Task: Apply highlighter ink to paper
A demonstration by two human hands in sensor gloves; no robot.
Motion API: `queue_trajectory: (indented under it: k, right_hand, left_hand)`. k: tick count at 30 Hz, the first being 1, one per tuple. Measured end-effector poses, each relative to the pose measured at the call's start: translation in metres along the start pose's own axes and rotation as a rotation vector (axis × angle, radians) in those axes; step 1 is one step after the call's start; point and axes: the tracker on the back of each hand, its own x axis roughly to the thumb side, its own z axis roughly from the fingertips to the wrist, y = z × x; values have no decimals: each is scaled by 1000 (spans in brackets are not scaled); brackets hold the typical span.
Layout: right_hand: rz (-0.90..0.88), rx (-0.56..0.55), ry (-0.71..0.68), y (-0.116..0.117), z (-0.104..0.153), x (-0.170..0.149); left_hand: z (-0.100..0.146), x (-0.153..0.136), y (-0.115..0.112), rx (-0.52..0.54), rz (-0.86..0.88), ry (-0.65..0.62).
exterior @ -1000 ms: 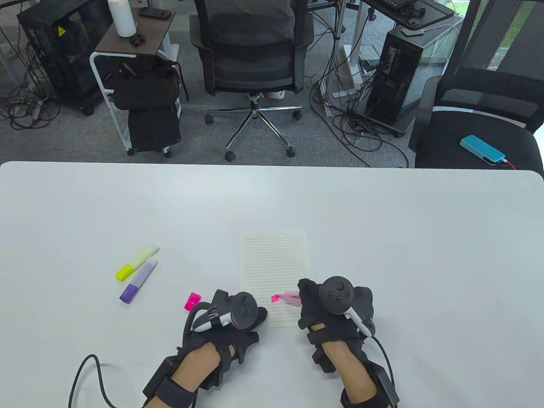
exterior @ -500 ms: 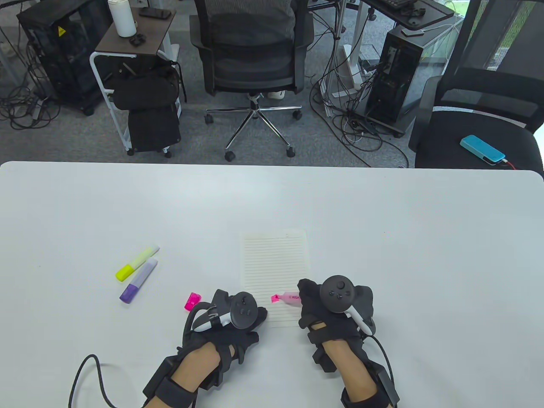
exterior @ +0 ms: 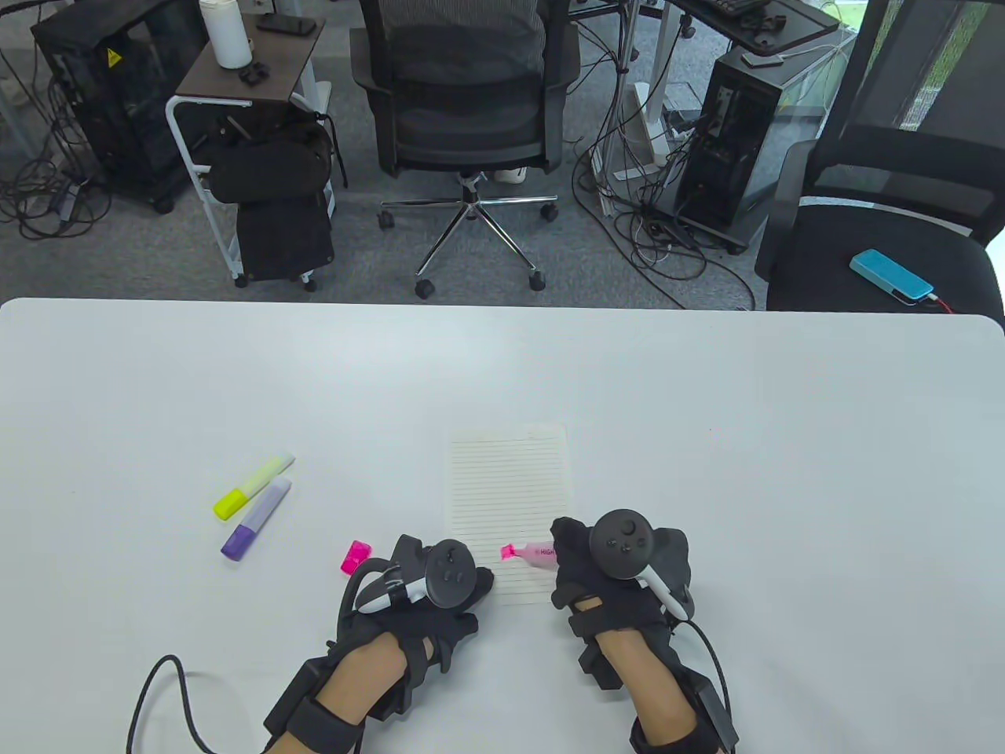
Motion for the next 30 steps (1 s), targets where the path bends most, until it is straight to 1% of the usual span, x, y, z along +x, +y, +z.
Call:
queue_trajectory:
  k: [3, 5, 10, 12, 15, 20, 23, 26, 30]
  right_hand:
    - [-32, 37, -13, 3, 0, 2]
    - [14, 26, 2, 2, -1, 3]
    - [-6, 9, -2, 1, 0, 2]
    - [-42, 19, -20, 4, -1, 2]
    - [13, 11, 5, 4, -1, 4]
    - [2, -2, 0, 2, 0, 3]
    - [-35, 9, -15, 6, -1, 3]
    - [-2, 10, -17, 8, -2, 4]
    - [-12, 32, -5, 7, -2, 4]
  left_hand:
    - [0, 0, 0, 0, 0, 0]
    - [0, 0, 0, 0, 1, 0]
    - [0, 0, 0, 0, 1, 1]
    - [0, 0, 0, 0, 1, 1]
    - [0, 0, 0, 0, 1, 1]
    - [0, 0, 0, 0, 2, 1]
    - [0, 0, 0, 0, 2, 1]
    - [0, 0, 0, 0, 2, 1]
    - [0, 0, 0, 0, 2, 1]
